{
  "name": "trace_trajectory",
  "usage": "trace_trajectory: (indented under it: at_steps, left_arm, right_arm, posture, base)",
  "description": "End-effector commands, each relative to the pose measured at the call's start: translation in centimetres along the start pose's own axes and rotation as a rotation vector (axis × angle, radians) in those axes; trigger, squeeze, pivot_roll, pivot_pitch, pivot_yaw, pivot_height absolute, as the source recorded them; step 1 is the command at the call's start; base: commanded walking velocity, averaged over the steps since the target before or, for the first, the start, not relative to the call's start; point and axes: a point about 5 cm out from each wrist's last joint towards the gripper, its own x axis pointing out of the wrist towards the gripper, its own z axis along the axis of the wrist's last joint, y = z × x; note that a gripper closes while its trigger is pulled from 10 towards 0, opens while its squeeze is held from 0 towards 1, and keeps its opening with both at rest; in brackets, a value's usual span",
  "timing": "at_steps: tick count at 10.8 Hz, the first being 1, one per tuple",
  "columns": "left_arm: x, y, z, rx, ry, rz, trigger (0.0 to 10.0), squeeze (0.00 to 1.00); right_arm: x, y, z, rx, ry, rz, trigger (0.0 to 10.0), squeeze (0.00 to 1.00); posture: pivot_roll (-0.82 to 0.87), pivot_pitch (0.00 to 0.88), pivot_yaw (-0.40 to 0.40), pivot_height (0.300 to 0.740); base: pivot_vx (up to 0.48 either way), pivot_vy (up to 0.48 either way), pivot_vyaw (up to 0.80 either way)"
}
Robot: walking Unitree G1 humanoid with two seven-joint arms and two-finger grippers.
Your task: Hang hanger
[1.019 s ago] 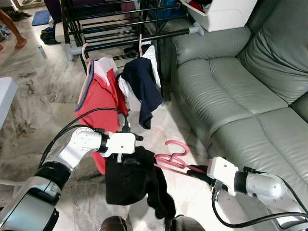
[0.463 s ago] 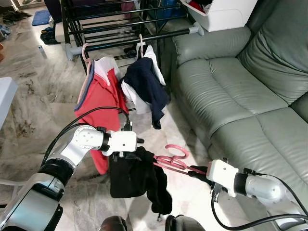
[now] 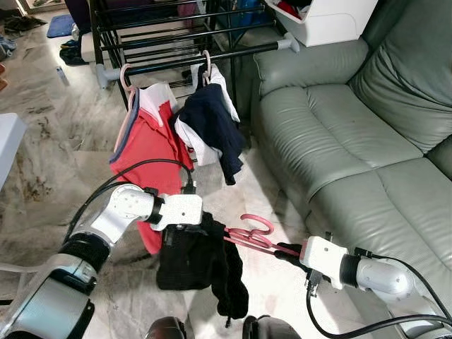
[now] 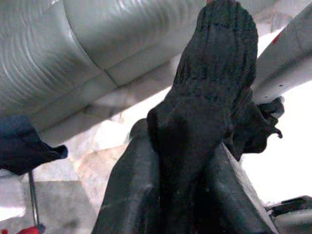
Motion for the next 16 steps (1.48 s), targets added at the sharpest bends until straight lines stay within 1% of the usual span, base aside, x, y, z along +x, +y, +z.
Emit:
trace_trajectory:
  at_steps: [1,3,4,5,6,7,8,9,11,12,13,14,15,16]
  left_arm:
    - [-0.1,0.5,0.5,-0.005,-0.040,0.026,0.0,0.00]
    - [0.1,0.6,0.7,-0.025,-0.071,0.051,0.0,0.00]
    - [0.1,0.6,0.7,-0.019,-0.080,0.069,0.0,0.00]
    - [0.1,0.6,0.7,-0.026,-0.089,0.078,0.0,0.00]
    - [-0.1,0.4,0.5,-0.042,-0.093,0.075,0.0,0.00]
    - [-0.2,0.2,0.2,-0.049,-0.089,0.072,0.0,0.00]
    - [-0.2,0.0,0.0,-0.062,-0.084,0.073,0.0,0.00]
    - [-0.3,-0.4,-0.5,-0.087,-0.076,0.070,0.0,0.00]
    - [-0.1,-0.8,-1.0,-0.114,-0.068,0.081,0.0,0.00]
    - [-0.2,-0.7,-1.2,-0.128,-0.062,0.099,0.0,0.00]
    - [-0.5,-0.4,-1.8,-0.193,-0.047,0.170,0.0,0.00]
    - [-0.8,0.0,-2.6,-0.308,-0.051,0.266,0.0,0.00]
    - [-0.9,0.2,-3.0,-0.367,-0.053,0.305,0.0,0.00]
    - [-1.0,0.4,-3.4,-0.448,-0.060,0.378,0.0,0.00]
  right_arm:
    - [0.3,-0.2,0.5,-0.031,-0.024,-0.004,10.0,0.00]
    - [0.3,-0.2,0.4,-0.035,-0.020,0.004,10.0,0.00]
    - [0.2,-0.1,0.3,-0.012,-0.018,0.034,10.0,0.89]
    - [0.1,-0.1,0.3,-0.001,-0.017,0.056,10.0,1.00]
    - [-0.3,-0.7,0.2,-0.012,-0.002,0.071,10.0,1.00]
    - [-1.2,-1.4,0.2,0.014,0.018,0.097,10.0,1.00]
    - [-1.9,-2.3,0.4,0.055,0.007,0.090,10.0,1.00]
    - [-3.2,-4.0,0.9,0.100,-0.017,0.055,10.0,1.00]
    - [-4.9,-6.5,1.7,0.136,-0.048,-0.011,10.0,1.00]
    - [-5.4,-7.3,2.1,0.165,-0.081,-0.041,10.0,1.00]
    - [-6.5,-8.9,3.6,0.273,-0.213,-0.128,10.0,1.00]
    - [-7.2,-8.7,4.7,0.406,-0.339,-0.137,10.0,1.00]
    - [-7.3,-8.1,4.6,0.459,-0.364,-0.130,10.0,1.00]
    - [-7.3,-7.2,3.9,0.547,-0.401,-0.168,10.0,1.00]
  posture:
    - [-0.07,0.062,0.004,0.740]
    - [-0.07,0.062,0.004,0.740]
    - [-0.07,0.062,0.004,0.740]
    - [-0.08,0.063,0.004,0.740]
    - [-0.07,0.063,0.004,0.740]
    - [-0.07,0.062,0.002,0.740]
    - [-0.07,0.062,0.002,0.740]
    - [-0.08,0.063,0.003,0.740]
    - [-0.08,0.063,0.005,0.740]
    - [-0.08,0.063,0.005,0.740]
    - [-0.07,0.063,0.008,0.740]
    - [-0.08,0.067,0.009,0.740]
    - [-0.08,0.067,0.009,0.740]
    - [-0.08,0.073,0.016,0.740]
  base:
    - [0.000,0.000,0.00]
    - [0.000,0.000,0.00]
    - [0.000,0.000,0.00]
    - [0.000,0.000,0.00]
    - [0.000,0.000,0.00]
    - [0.000,0.000,0.00]
    - [0.000,0.000,0.00]
    - [0.000,0.000,0.00]
    - [0.000,0.000,0.00]
    - [0.000,0.000,0.00]
    - [0.000,0.000,0.00]
    - [0.000,0.000,0.00]
    - [0.000,0.000,0.00]
    - [0.000,0.000,0.00]
